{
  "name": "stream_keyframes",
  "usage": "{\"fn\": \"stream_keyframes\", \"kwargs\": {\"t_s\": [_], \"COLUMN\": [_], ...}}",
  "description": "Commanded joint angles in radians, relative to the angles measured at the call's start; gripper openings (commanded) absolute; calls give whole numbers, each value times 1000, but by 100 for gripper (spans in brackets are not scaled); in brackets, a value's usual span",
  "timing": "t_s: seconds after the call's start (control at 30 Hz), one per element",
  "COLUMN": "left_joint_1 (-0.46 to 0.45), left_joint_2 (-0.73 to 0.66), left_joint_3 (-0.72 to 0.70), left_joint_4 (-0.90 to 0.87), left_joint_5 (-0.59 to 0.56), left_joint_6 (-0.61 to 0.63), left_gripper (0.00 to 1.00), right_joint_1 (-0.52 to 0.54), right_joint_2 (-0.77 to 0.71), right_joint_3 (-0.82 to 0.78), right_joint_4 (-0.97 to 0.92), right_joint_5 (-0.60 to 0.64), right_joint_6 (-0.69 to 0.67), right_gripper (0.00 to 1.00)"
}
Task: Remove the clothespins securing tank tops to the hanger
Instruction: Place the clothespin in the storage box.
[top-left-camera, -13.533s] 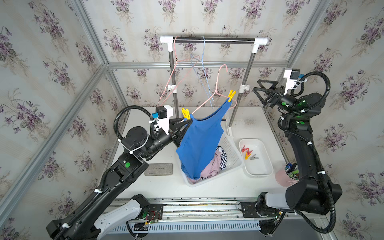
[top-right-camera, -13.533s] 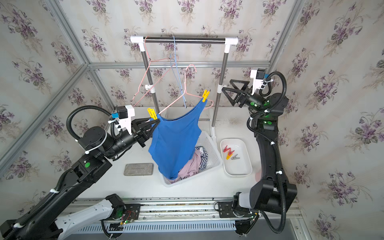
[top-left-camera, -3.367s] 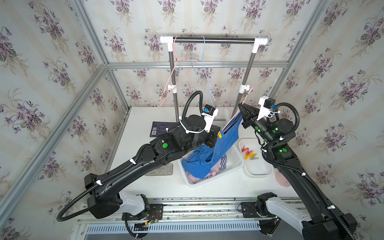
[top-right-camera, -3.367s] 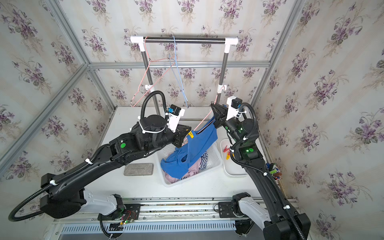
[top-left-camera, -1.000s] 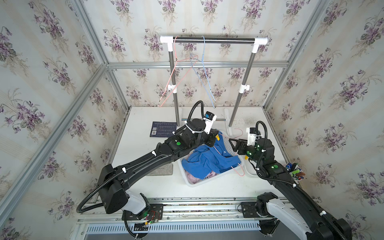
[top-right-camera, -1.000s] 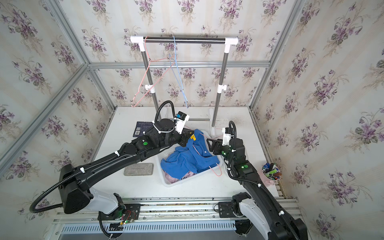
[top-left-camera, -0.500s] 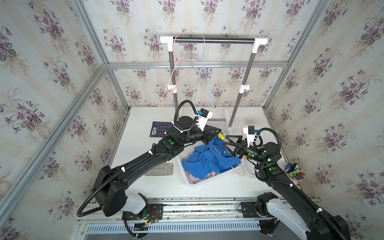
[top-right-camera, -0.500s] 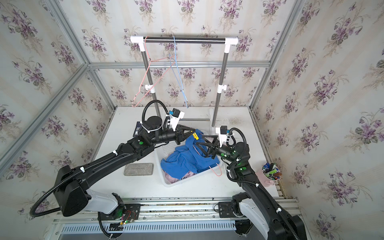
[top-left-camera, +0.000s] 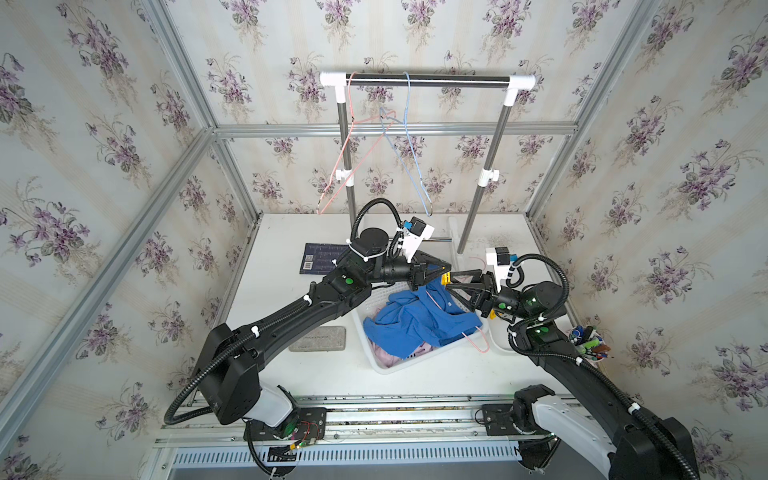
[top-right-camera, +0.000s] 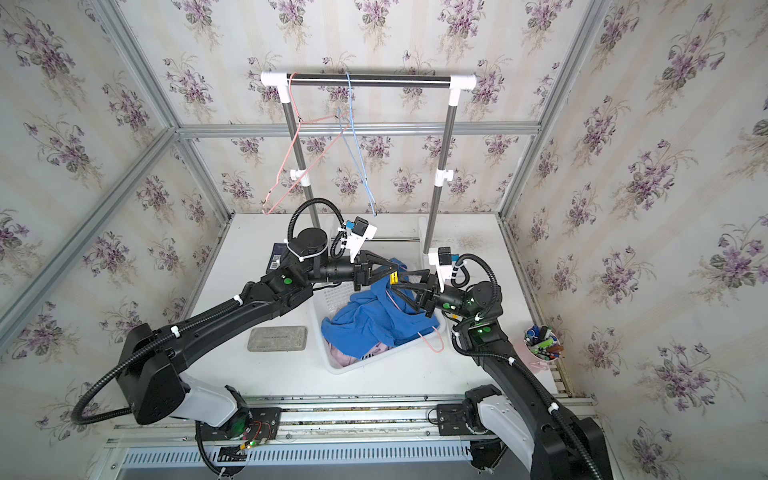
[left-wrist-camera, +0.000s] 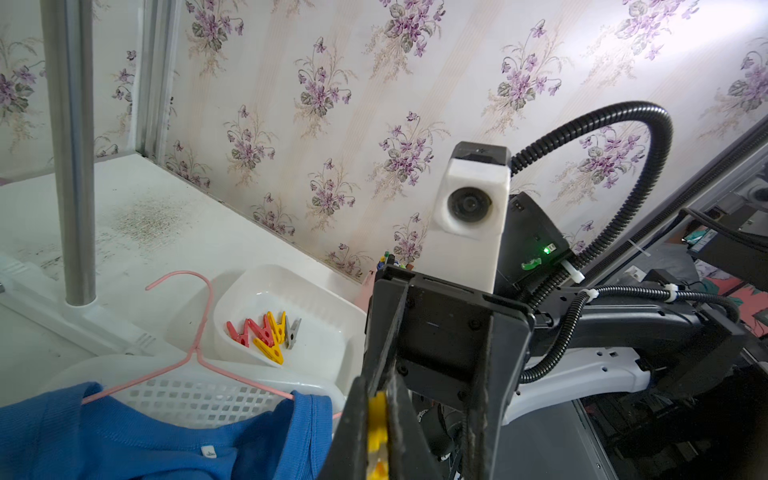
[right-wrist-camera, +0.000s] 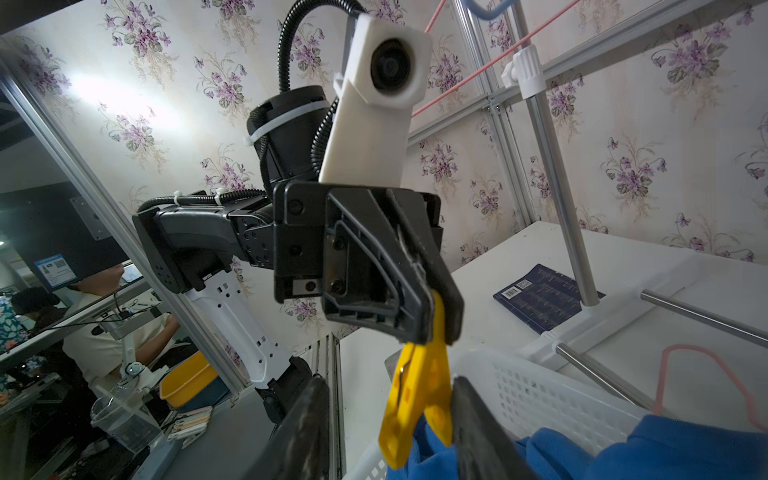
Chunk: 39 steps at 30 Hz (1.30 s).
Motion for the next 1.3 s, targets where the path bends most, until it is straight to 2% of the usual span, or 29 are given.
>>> {"fn": "stream_keyframes", "kwargs": {"t_s": [0.0,0.17,0.3,0.4,0.53,0.7,0.73,0.77,0.8,0.83,0.87,0.9,1.03,1.17,1.23,1.27], "left_joint_1": [-2,-4,-8,-9,-9,-11,-13,-15,-14,-14,-14,-14,-14,-14,-14,-15], "left_joint_2": [8,24,31,26,27,41,43,44,45,46,45,40,-5,-61,-71,-70], "left_joint_3": [10,8,7,-2,-2,4,4,5,9,10,10,10,-14,-61,-76,-80], "left_joint_4": [61,100,105,104,106,97,95,95,94,93,88,77,19,-22,-25,-25], "left_joint_5": [55,95,133,133,139,124,117,112,110,107,100,86,-36,-225,-262,-265], "left_joint_6": [-12,-34,-40,-34,-31,-26,-25,-25,-24,-25,-24,-20,23,36,23,15], "left_gripper": [3,0,0,0,0,0,5,14,33,61,82,98,99,99,99,99], "right_joint_1": [2,2,2,2,2,2,2,2,2,2,2,2,-2,-9,-21,-30], "right_joint_2": [-3,3,-5,0,8,-1,-3,-7,-9,-15,-20,-27,-92,-197,-227,-230], "right_joint_3": [-1,-3,-2,0,-11,-24,-25,-25,-25,-28,-27,-25,-27,-20,-5,2], "right_joint_4": [29,4,-46,-45,17,48,34,18,2,-16,-43,-83,-307,-589,-740,-796], "right_joint_5": [-41,-16,26,26,-1,-1,9,18,33,50,73,100,303,650,804,841], "right_joint_6": [6,-11,-49,-52,-14,7,4,-4,-11,-16,-25,-38,-109,-150,-154,-157], "right_gripper": [43,45,54,53,38,6,1,0,0,0,0,0,0,0,0,0]}}
